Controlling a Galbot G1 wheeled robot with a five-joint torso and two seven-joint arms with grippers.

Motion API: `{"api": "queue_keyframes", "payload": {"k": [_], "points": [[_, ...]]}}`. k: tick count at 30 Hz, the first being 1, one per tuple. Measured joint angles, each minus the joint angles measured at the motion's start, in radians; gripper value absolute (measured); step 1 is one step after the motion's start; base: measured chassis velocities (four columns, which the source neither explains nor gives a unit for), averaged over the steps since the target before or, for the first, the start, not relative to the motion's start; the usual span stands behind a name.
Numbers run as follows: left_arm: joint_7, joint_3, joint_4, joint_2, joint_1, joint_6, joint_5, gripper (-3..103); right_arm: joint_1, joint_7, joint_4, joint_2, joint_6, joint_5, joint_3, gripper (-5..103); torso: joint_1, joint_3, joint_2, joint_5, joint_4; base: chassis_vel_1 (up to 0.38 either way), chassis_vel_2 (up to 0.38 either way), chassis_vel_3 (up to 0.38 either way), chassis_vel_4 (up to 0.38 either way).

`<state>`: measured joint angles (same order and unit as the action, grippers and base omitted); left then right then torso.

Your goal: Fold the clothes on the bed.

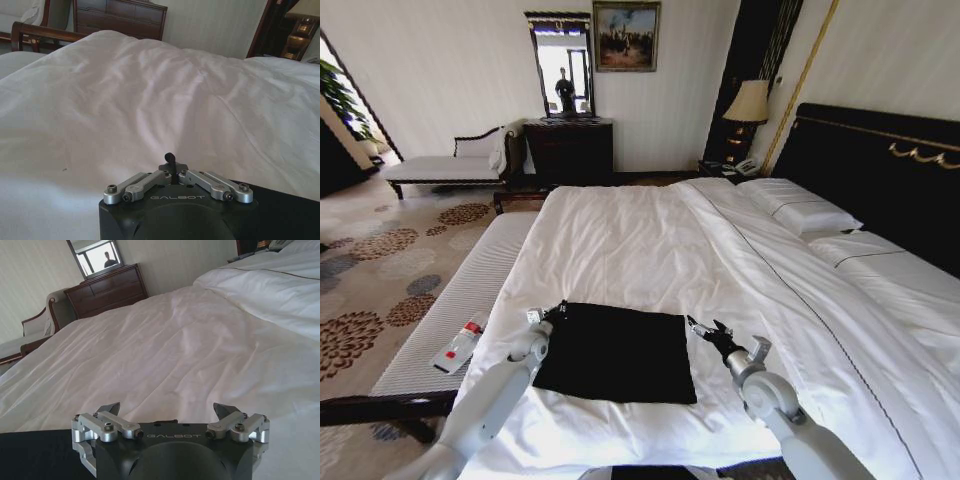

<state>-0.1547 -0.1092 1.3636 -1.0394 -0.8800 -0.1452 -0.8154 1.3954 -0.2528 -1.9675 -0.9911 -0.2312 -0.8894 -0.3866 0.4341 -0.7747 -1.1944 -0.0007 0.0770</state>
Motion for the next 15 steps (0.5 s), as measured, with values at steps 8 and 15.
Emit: {"api": "queue_keyframes", "payload": {"k": [8, 15], "points": [[-0.003, -0.004, 0.000, 0.005, -0.003, 0.001, 0.009, 1, -0.005, 0.001, 0.007, -0.003, 0.000, 0.004, 0.009, 100, 0.000, 0.000, 0.000, 0.0000, 0.0000, 0.000, 0.000, 0.000, 0.000], [-0.010, -0.005, 0.012, 0.000, -0.019, 0.004, 0.026, 1, -0.003, 0.002, 0.006, 0.002, 0.000, 0.005, 0.007, 100, 0.000, 0.000, 0.000, 0.0000, 0.0000, 0.000, 0.000, 0.000, 0.000]]}}
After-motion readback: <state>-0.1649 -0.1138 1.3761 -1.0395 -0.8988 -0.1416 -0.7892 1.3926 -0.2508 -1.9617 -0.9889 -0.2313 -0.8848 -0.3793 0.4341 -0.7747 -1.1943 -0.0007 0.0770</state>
